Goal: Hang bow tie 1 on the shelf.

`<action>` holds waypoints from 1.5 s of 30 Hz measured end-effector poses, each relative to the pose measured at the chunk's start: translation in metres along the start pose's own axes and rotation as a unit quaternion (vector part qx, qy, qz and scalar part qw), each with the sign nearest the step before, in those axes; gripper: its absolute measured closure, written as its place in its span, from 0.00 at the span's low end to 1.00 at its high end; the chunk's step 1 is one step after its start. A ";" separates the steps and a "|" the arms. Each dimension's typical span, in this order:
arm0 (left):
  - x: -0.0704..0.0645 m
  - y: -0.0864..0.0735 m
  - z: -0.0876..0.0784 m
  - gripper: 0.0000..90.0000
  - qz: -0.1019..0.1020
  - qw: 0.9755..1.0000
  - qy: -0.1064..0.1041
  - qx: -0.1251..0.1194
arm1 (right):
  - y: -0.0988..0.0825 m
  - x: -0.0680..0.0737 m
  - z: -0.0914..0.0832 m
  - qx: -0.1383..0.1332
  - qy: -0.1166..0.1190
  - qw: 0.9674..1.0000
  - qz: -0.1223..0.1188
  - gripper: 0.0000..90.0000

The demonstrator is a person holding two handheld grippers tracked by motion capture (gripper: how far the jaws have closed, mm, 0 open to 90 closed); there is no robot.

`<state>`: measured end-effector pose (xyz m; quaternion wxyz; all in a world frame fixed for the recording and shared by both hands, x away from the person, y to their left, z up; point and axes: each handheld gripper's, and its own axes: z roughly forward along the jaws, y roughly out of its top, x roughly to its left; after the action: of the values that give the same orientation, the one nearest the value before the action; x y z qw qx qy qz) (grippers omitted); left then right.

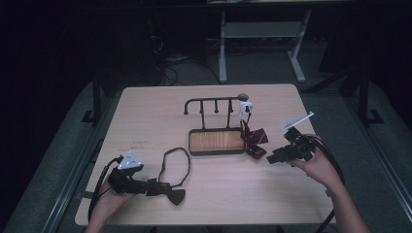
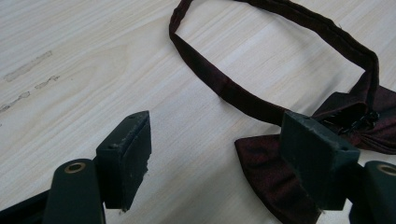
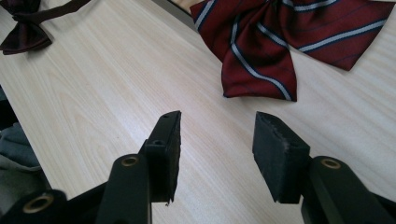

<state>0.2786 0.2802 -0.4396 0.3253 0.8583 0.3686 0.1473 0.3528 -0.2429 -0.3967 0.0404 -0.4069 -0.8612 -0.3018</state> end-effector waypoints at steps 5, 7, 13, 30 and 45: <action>-0.001 0.000 -0.001 0.29 -0.003 1.000 -0.001 -0.002 | -0.006 -0.001 0.002 -0.007 0.002 1.000 0.002 0.54; -0.001 0.001 -0.002 0.29 -0.006 1.000 -0.002 -0.007 | -0.010 0.001 0.005 -0.013 0.001 1.000 -0.002 0.52; 0.000 0.003 -0.002 0.29 0.000 1.000 -0.006 -0.007 | -0.017 0.002 0.011 -0.011 -0.002 1.000 -0.006 0.51; -0.002 0.017 -0.003 0.29 0.007 1.000 -0.010 -0.019 | -0.036 0.015 0.021 -0.034 -0.010 0.999 -0.017 0.48; 0.000 0.047 0.010 0.33 0.023 1.000 -0.019 0.002 | -0.054 0.014 0.026 -0.051 -0.033 0.998 -0.006 0.46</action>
<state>0.3084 0.2516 -0.4155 0.3266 0.8700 0.3427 0.1378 0.3089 -0.2451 -0.4399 -0.0111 -0.4127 -0.8481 -0.3321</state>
